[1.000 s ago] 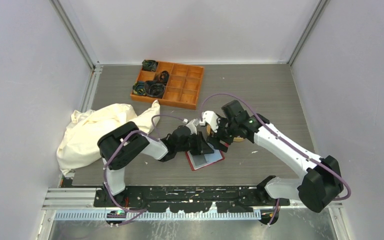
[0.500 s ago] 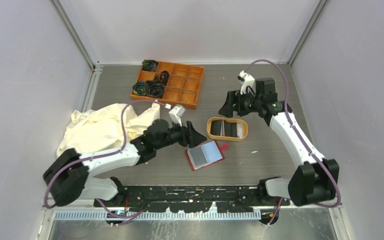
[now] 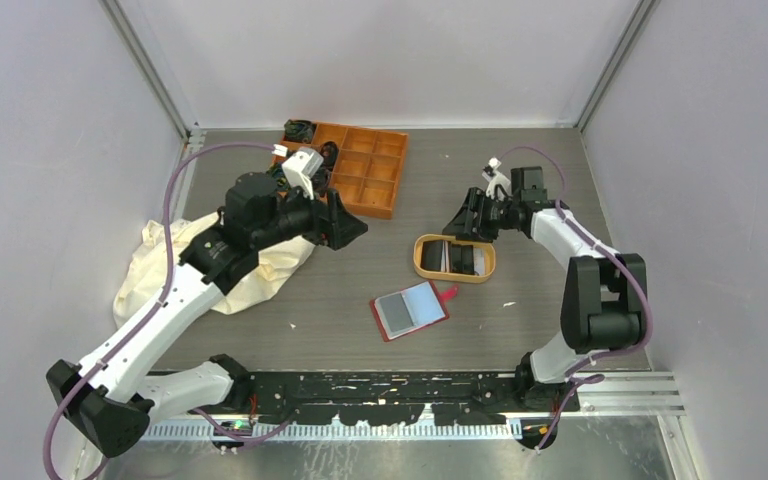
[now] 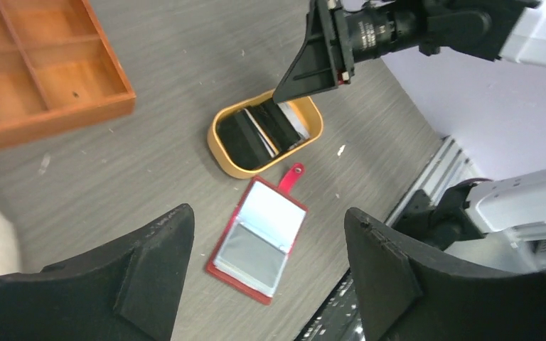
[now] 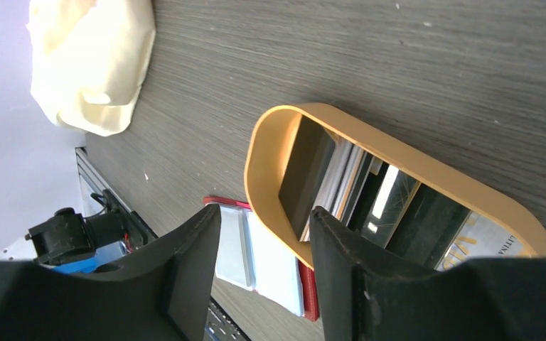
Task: Put the credit cards into the card holder
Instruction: Pick up the credit card from the storage box.
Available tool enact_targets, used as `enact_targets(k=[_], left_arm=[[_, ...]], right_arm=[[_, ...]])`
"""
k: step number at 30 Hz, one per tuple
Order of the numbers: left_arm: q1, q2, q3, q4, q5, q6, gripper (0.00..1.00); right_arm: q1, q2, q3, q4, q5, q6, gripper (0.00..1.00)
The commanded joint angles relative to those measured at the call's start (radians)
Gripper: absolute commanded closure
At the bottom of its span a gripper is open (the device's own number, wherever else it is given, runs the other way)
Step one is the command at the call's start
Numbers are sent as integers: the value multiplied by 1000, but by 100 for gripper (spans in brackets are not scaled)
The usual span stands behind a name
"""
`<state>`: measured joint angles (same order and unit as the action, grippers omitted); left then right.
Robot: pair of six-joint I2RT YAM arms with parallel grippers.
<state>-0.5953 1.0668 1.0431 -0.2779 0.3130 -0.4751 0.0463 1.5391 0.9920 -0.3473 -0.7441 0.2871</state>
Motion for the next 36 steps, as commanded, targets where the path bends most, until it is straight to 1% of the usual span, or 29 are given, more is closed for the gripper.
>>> enact_targets(k=[1, 3, 6, 7, 8, 10, 13, 23, 28, 32, 36], left_arm=[[1, 6, 109, -269, -47, 252, 24], [0, 2, 78, -274, -118, 297, 24], [-1, -26, -39, -201, -206, 349, 25], [1, -34, -70, -196, -223, 372, 27], [1, -37, -74, -217, -239, 389, 29], [-1, -52, -77, -237, -263, 395, 30], [0, -75, -114, -197, -245, 401, 32], [0, -44, -109, -209, -247, 409, 34], [1, -45, -108, -211, -249, 410, 34], [0, -47, -104, -217, -251, 415, 35], [1, -53, -105, -219, -266, 422, 35]], right_arm=[[0, 68, -1, 38, 7, 17, 48], [0, 101, -1, 36, 18, 16, 50], [3, 139, 2, 29, 36, 9, 52], [2, 151, 3, 26, 43, 5, 53], [2, 159, 6, 23, 52, 2, 53], [4, 173, 8, 18, 70, -2, 53], [10, 196, 12, 13, 75, -5, 52], [46, 240, 12, 38, -10, -2, 51], [52, 255, 10, 48, -20, 0, 51], [54, 258, -1, 101, -111, 29, 50], [74, 255, -5, 119, -140, 34, 49]])
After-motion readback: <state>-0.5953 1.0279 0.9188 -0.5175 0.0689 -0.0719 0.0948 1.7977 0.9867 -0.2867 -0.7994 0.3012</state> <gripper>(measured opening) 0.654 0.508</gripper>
